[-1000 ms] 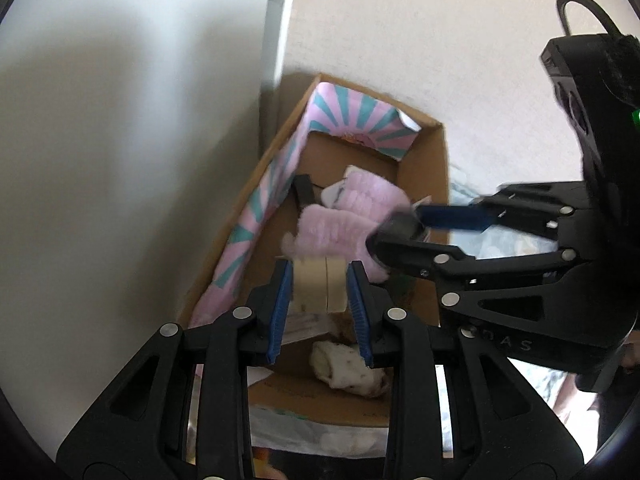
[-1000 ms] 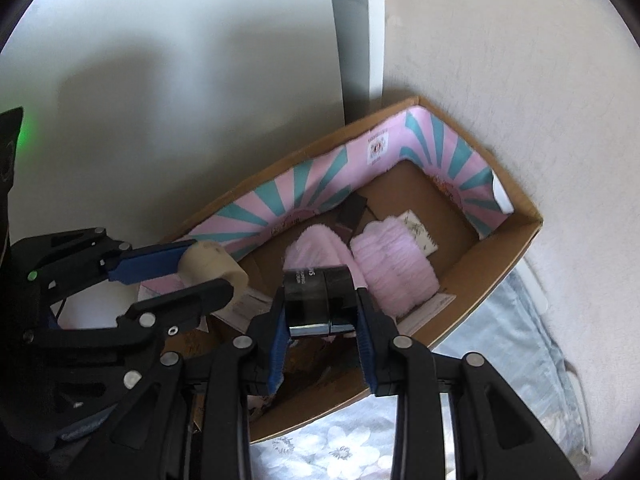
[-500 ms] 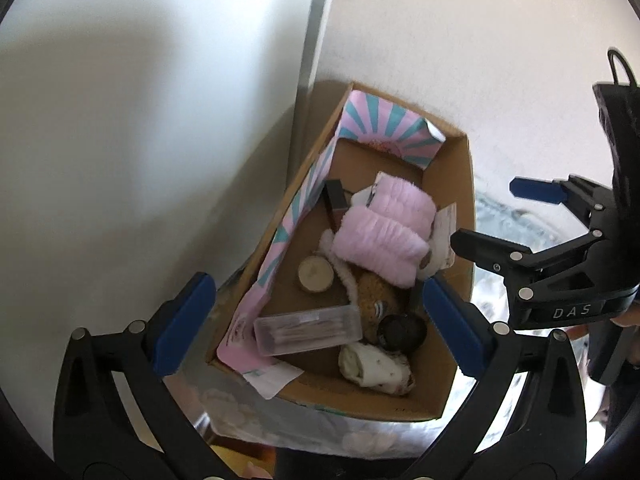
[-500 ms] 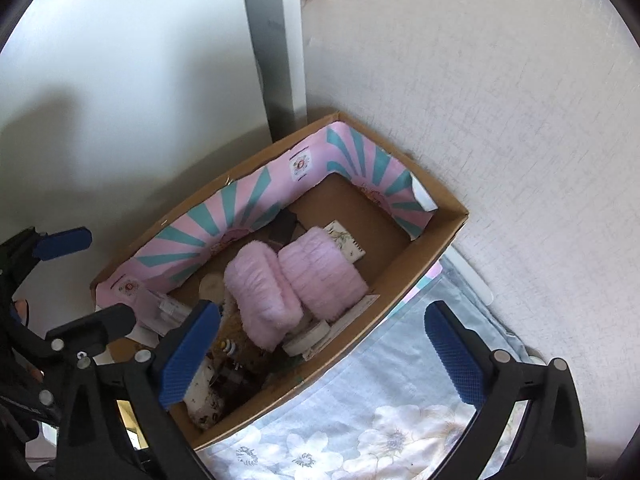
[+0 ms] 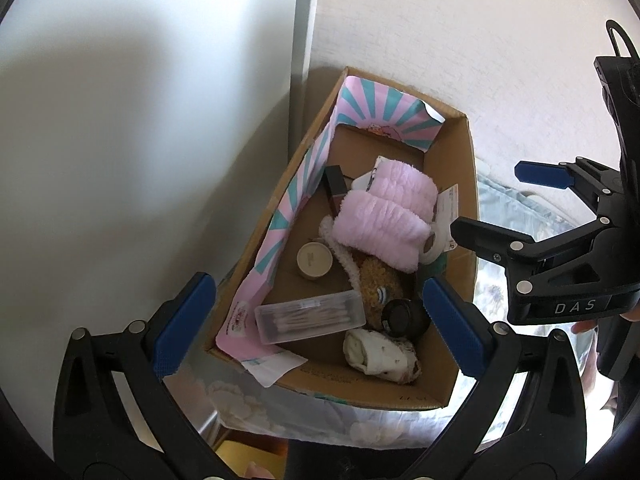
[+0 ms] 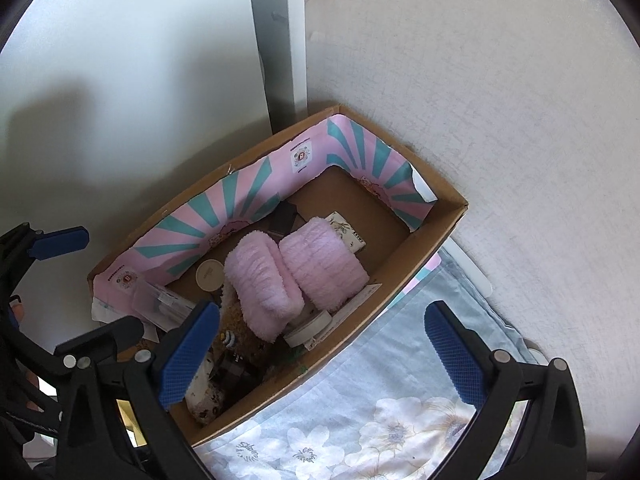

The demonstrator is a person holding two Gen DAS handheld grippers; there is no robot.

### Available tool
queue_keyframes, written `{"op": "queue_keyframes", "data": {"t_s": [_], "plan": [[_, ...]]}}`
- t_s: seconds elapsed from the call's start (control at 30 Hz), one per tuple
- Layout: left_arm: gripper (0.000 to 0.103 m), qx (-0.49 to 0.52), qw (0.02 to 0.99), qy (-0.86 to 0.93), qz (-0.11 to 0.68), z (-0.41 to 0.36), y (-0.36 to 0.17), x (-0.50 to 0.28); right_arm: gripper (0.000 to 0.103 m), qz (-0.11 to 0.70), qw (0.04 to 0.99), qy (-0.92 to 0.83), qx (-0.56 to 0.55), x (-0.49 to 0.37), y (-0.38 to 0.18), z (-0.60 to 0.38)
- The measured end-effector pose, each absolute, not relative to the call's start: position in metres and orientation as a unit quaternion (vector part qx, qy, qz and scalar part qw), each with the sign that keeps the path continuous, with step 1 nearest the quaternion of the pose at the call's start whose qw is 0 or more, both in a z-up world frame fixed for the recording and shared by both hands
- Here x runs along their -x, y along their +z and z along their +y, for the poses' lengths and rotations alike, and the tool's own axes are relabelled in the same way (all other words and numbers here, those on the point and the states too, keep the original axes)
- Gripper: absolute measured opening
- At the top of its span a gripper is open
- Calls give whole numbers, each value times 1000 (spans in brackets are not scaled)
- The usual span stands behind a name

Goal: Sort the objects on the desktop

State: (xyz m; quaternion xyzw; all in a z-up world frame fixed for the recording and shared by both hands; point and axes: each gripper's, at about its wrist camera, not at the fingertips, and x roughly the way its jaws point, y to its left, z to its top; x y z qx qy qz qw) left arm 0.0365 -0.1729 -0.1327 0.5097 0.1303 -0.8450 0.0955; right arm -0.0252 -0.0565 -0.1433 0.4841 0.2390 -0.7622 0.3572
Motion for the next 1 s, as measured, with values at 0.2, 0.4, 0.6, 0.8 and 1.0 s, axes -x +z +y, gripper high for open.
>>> {"op": "queue_keyframes", "data": {"t_s": [0.2, 0.4, 0.6, 0.8, 1.0], "plan": [[103, -515, 97, -843, 122, -170, -133, -36, 102, 239, 356, -763, -485, 26, -143, -57], [103, -519, 94, -841, 121, -169, -134, -36, 102, 237, 356, -763, -484, 26, -143, -57], [103, -521, 88, -841, 117, -167, -134, -35, 102, 237, 357, -763, -484, 25, -143, -58], [103, -521, 87, -841, 116, -168, -134, -34, 102, 238, 358, -763, -483, 25, -143, -57], [103, -523, 85, -840, 116, -168, -134, -32, 102, 235, 355, -764, -485, 26, -144, -59]]}}
